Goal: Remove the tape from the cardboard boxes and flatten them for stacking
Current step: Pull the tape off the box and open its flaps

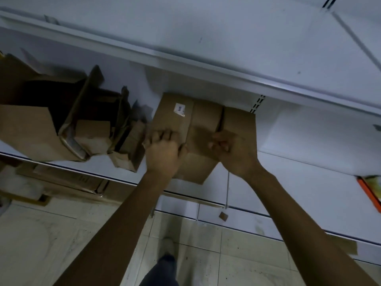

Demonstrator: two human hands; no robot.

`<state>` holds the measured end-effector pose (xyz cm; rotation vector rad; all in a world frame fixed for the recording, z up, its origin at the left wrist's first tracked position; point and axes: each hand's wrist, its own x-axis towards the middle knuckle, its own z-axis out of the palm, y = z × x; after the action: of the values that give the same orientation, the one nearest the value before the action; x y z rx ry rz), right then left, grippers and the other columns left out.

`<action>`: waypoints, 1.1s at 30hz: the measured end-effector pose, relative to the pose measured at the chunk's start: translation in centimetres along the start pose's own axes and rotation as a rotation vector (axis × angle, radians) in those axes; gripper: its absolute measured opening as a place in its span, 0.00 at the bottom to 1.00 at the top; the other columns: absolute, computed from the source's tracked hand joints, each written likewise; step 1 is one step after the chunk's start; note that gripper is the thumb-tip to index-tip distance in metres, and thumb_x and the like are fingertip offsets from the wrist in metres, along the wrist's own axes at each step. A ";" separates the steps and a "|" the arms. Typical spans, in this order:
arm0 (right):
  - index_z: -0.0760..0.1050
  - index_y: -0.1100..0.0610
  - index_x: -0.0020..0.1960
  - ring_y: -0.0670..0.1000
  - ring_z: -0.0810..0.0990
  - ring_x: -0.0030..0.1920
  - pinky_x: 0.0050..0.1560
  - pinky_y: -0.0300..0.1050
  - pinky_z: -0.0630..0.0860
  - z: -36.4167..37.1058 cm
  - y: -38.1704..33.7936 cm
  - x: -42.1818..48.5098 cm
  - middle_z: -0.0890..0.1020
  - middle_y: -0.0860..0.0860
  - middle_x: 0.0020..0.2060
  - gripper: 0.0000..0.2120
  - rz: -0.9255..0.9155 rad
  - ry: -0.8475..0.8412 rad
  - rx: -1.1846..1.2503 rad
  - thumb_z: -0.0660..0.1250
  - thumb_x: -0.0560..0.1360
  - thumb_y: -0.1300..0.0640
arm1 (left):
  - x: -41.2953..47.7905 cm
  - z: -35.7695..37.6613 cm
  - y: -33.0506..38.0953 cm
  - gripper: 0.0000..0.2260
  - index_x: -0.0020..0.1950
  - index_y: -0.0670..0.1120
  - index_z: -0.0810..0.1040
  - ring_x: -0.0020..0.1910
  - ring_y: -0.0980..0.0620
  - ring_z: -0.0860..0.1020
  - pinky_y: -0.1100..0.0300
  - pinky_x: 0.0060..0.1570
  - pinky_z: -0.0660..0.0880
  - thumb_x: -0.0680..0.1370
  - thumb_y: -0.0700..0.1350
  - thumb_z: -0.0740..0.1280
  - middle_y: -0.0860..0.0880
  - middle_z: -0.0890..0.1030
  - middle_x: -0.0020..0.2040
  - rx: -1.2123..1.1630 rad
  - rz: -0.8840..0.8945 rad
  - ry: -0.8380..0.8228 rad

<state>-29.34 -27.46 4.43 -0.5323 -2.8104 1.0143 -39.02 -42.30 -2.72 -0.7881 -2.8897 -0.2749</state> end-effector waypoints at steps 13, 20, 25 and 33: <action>0.70 0.59 0.67 0.56 0.71 0.63 0.69 0.47 0.58 2.3 7.8 -4.2 0.76 0.56 0.61 0.39 -0.073 -0.007 -0.419 0.64 0.69 0.30 | -9.3 -0.9 2.1 0.30 0.61 0.43 0.79 0.58 0.37 0.75 0.44 0.52 0.73 0.72 0.65 0.59 0.42 0.75 0.65 -0.156 0.279 0.016; 0.73 0.62 0.42 0.52 0.74 0.30 0.31 0.39 0.62 -4.6 9.9 -18.9 0.77 0.53 0.32 0.17 -0.207 0.200 -0.188 0.74 0.70 0.49 | -16.2 -2.3 8.0 0.20 0.66 0.38 0.71 0.61 0.41 0.73 0.46 0.62 0.70 0.80 0.50 0.56 0.39 0.75 0.64 -0.596 0.100 0.241; 0.76 0.63 0.35 0.55 0.74 0.31 0.25 0.41 0.68 -7.0 13.7 -29.7 0.77 0.57 0.33 0.10 -0.249 0.492 -0.425 0.75 0.62 0.71 | -20.8 -2.1 14.9 0.10 0.59 0.49 0.75 0.48 0.64 0.77 0.66 0.50 0.74 0.83 0.45 0.56 0.53 0.79 0.50 -0.927 -0.028 0.119; 0.78 0.65 0.36 0.57 0.77 0.32 0.29 0.45 0.72 -15.8 18.1 -39.5 0.80 0.58 0.34 0.05 -0.200 0.809 -0.380 0.69 0.67 0.73 | -29.4 0.1 27.2 0.08 0.55 0.50 0.75 0.45 0.66 0.76 0.73 0.45 0.71 0.81 0.51 0.60 0.55 0.79 0.46 -1.145 -0.249 -0.023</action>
<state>16.10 -19.26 5.80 -0.5236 -2.2337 0.1411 0.10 -33.63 -4.18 -0.4810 -2.6355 -2.0206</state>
